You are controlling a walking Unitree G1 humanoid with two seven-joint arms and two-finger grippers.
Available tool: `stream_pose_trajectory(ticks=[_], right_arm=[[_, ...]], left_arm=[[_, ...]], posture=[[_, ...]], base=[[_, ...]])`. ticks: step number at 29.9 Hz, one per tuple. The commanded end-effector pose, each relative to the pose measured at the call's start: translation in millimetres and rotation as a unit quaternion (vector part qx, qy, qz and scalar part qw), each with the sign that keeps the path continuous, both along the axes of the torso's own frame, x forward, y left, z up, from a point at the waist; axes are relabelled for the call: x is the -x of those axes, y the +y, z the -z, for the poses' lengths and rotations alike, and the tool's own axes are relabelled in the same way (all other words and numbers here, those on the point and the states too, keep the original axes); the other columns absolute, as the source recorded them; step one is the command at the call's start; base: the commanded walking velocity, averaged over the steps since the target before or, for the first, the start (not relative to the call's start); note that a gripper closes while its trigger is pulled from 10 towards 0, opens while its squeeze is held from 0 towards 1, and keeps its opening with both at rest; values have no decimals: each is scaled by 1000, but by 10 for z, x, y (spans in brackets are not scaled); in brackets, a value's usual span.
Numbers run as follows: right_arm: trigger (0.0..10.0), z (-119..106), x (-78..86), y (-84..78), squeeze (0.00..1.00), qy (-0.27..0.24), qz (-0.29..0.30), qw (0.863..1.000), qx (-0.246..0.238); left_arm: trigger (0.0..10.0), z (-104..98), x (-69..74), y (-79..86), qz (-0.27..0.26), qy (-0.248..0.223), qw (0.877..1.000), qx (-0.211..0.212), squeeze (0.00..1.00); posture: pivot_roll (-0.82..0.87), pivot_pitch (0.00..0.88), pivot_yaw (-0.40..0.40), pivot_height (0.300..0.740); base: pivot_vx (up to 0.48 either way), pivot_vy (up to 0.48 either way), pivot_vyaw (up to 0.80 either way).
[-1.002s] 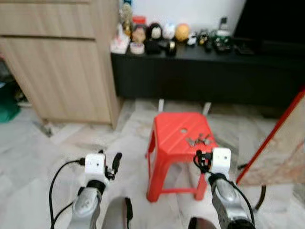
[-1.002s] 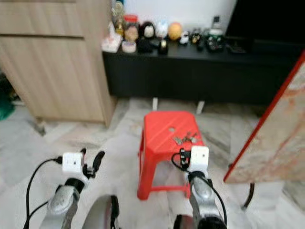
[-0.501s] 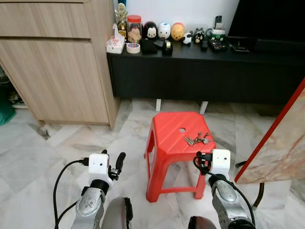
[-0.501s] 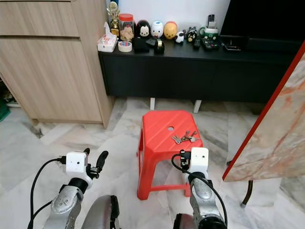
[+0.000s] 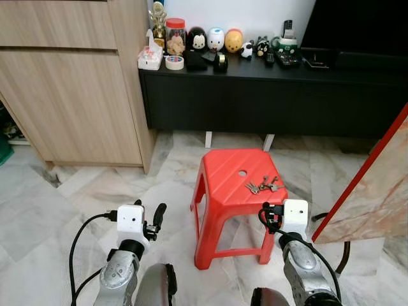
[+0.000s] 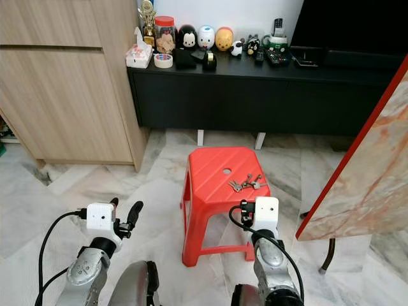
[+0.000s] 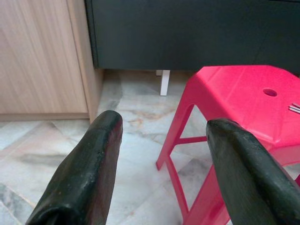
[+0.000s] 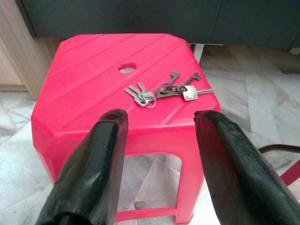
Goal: Hang keys on a hook
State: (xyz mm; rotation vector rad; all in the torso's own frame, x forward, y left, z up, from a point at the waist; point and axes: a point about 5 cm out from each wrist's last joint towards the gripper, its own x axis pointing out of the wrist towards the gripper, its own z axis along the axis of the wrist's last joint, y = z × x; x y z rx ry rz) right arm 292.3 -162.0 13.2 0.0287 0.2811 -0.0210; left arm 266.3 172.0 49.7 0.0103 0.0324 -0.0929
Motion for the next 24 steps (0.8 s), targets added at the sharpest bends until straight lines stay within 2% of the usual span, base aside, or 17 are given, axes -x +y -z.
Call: stream_pose_trajectory(ticks=[1, 18, 24], right_arm=[[10000, -21, -26, -17, 0, -4, 3, 1000, -1], [10000, -43, -41, 3, 0, -9, -6, 1000, 1], [10000, -49, -46, 22, 0, -12, -9, 1000, -3]], left_arm=[[10000, 20, -4, -11, 3, 8, 1000, -1, 0], [10000, 18, -5, -15, 5, 7, 1000, -1, 0], [10000, 13, -8, -17, 5, 6, 1000, -1, 0]], posture=[[114, 0, -56, 598], [114, 0, -57, 598], [114, 0, -57, 598]], base=[[240, 0, 0], [249, 0, 0], [251, 0, 431]])
